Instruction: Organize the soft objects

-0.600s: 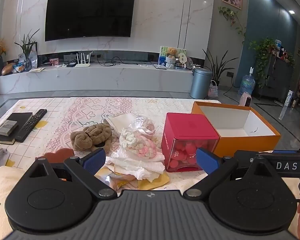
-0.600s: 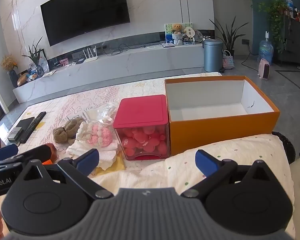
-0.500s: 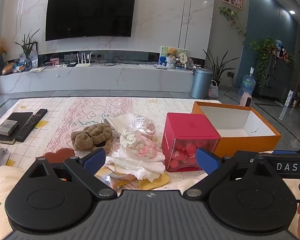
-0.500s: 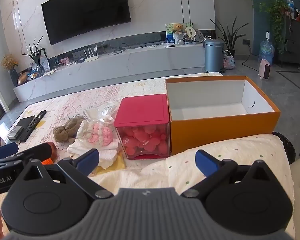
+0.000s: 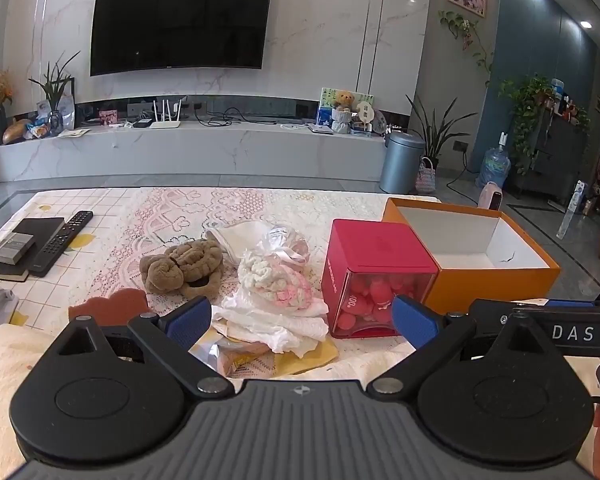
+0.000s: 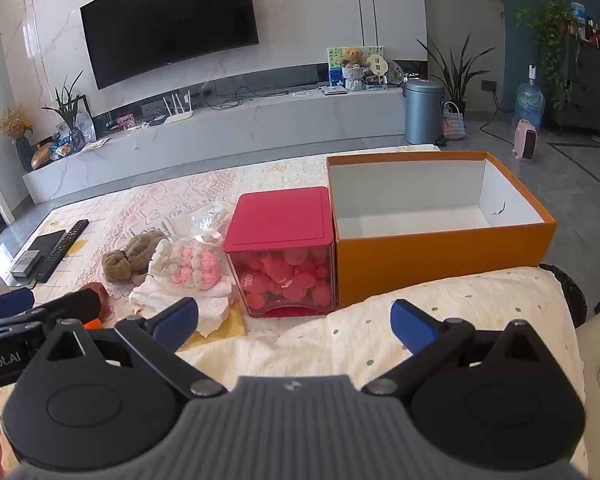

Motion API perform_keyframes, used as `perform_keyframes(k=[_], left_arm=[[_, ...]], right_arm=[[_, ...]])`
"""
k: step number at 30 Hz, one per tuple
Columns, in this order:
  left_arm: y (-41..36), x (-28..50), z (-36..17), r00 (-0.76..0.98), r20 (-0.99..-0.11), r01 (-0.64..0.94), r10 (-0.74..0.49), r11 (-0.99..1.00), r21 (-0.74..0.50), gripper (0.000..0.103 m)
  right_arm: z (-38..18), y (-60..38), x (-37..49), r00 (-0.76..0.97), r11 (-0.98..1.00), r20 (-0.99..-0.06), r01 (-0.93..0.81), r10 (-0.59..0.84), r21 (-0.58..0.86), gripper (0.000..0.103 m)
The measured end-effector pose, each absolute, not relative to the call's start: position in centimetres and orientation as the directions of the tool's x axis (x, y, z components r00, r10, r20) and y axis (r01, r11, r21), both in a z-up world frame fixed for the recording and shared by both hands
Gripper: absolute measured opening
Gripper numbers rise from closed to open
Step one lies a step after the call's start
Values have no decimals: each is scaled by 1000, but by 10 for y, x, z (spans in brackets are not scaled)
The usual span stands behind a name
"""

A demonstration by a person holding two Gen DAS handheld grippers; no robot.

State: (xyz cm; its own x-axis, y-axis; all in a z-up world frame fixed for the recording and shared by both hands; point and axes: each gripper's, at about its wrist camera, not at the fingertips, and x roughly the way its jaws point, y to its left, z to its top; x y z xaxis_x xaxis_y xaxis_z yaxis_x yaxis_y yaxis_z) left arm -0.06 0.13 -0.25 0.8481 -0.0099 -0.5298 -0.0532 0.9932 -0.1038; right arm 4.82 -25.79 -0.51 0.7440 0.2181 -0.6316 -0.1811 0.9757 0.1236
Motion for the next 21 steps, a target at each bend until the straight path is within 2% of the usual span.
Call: perform_keyframes(k=[21], left_arm=[[-1,-1,-7,843,-537,-44,-24,993,-113,103]], right_arm=[[-6,-254,45,750,979,-630,-179,199,97,100]])
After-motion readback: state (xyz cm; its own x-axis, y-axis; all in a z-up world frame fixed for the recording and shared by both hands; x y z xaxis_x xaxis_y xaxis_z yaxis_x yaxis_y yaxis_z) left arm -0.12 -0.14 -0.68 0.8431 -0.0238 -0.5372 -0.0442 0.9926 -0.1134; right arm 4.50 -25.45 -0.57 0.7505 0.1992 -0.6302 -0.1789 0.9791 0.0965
